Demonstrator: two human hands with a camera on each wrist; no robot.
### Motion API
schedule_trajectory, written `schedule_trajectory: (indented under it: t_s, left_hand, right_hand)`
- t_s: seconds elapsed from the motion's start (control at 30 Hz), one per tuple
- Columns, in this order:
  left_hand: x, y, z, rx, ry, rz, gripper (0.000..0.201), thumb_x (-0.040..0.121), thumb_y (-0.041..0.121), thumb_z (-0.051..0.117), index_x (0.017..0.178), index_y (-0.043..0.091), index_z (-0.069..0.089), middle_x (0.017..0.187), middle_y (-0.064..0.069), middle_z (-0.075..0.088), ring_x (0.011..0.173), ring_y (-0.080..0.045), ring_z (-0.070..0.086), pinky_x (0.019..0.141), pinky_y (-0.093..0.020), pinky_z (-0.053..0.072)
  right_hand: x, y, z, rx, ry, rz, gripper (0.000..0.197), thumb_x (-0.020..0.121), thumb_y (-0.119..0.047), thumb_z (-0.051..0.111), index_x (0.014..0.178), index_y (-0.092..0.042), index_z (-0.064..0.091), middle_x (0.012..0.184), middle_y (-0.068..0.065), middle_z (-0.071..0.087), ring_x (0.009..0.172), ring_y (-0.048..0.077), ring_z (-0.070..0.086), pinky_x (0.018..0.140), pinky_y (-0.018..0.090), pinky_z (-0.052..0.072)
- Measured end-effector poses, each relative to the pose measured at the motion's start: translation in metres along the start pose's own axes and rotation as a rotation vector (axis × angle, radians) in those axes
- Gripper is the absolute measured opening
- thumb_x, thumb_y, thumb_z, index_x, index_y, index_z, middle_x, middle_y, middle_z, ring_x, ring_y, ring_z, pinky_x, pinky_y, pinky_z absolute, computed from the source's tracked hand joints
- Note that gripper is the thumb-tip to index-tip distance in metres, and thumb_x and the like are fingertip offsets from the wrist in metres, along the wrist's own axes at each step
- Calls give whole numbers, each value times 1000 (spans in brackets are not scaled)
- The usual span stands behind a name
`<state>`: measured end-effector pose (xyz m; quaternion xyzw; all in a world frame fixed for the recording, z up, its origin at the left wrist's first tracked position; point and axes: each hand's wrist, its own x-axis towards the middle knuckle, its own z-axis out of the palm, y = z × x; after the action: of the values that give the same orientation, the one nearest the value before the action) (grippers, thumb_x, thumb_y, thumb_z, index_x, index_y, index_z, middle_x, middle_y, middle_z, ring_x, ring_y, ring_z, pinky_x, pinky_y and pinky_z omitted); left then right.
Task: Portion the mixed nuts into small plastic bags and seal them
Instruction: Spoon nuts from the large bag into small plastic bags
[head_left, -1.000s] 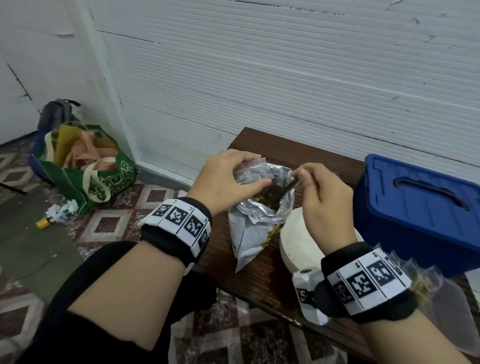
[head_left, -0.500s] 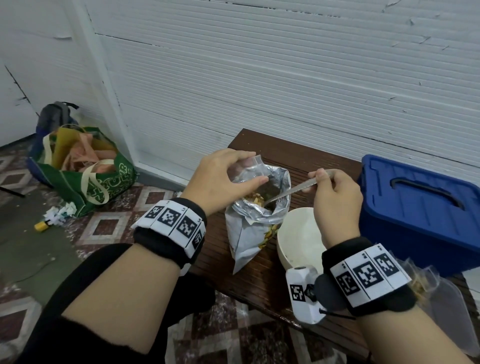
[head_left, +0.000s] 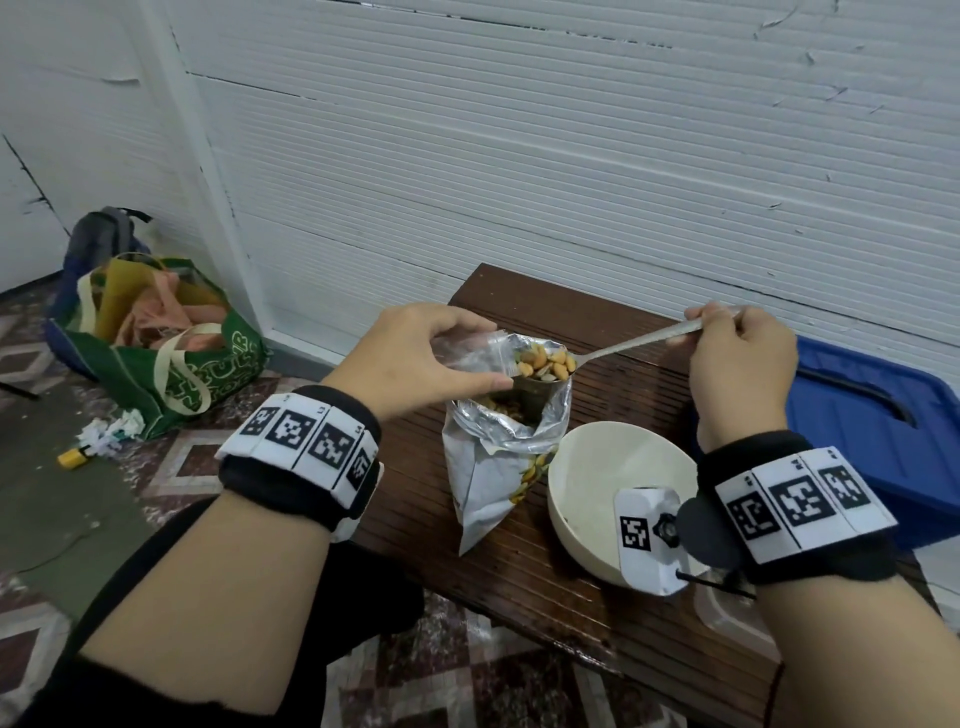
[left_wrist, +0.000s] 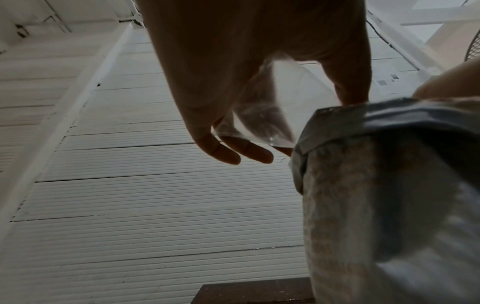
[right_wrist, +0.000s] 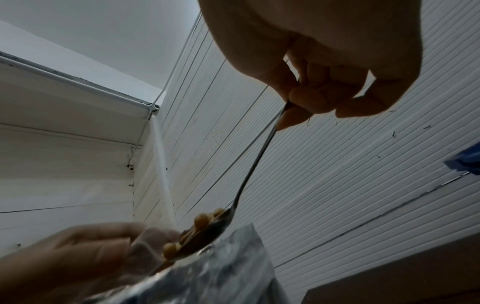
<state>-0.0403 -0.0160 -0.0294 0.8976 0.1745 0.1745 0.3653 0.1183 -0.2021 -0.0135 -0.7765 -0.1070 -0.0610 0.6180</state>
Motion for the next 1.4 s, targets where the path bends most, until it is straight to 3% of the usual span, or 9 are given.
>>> schedule_trajectory:
  t_s: [0.13,0.27,0.57,0.67,0.8,0.93,1.07,1.27,1.4]
  left_hand:
    - [2,1,4,47,3,22,59,64,48,82,117,28,67,106,20,60,90,20,46,71,11,27]
    - [3,2,5,70,6,36,60,65,49,82,119,29,65,106,21,58,89,21,44,71,11,26]
    - [7,1,5,115,-11,35,57,65,51,81,116,31,65,102,23,59,91,18,47,72,8,31]
    - [8,3,9,117,-29,42,59,63,52,82,116,29,66,98,24,59,92,13,52,80,-3,38]
    - [8,6,15,138,-25,68,63,60,63,79,113,32,67,104,20,64,103,-1,55,99,-35,44]
    - [8,9,17,149,-21,88,69,55,72,67,112,34,66,101,20,64,101,-4,54,100,-43,41]
    - [9,7,19,146,-7,111,73,53,82,55,109,37,67,95,22,63,97,-1,53,99,-43,42]
    - [10,7,25,94,55,128,65,56,79,57,103,35,69,93,21,66,96,-3,59,97,-44,45]
    - [9,9,29,36,62,131,54,59,75,60,99,39,67,91,24,64,93,-2,61,95,-42,47]
  right_hand:
    - [5,-6,2,-6,-21,-1,25,98,-19,43,88,-15,65,44,-14,58,64,5,50,63,23,39]
    - [7,-9,4,8,-23,-12,25,99,-17,43,91,-12,66,59,-11,59,61,4,50,63,21,40]
    - [12,-11,2,-20,-19,-23,25,99,-18,41,90,-15,64,62,-6,61,55,2,45,49,10,35]
    - [12,-11,4,-20,-40,-28,25,99,-19,41,90,-16,64,62,-6,61,60,2,48,54,11,37]
    - [10,-10,8,-44,-68,-45,24,99,-18,42,91,-15,64,63,-6,61,60,1,49,50,4,36]
    - [5,-10,13,-38,-98,-43,24,99,-20,42,91,-16,65,61,-7,62,52,-1,46,55,15,36]
    - [3,-9,17,-9,-123,-58,26,100,-20,43,91,-14,67,62,-6,63,64,-1,50,62,12,38]
    - [0,-6,21,27,-177,-74,26,99,-22,45,81,-24,64,54,-6,65,59,5,49,72,30,41]
    - [-3,-6,24,73,-223,-119,26,99,-22,46,79,-26,62,58,-17,67,82,20,66,89,42,49]
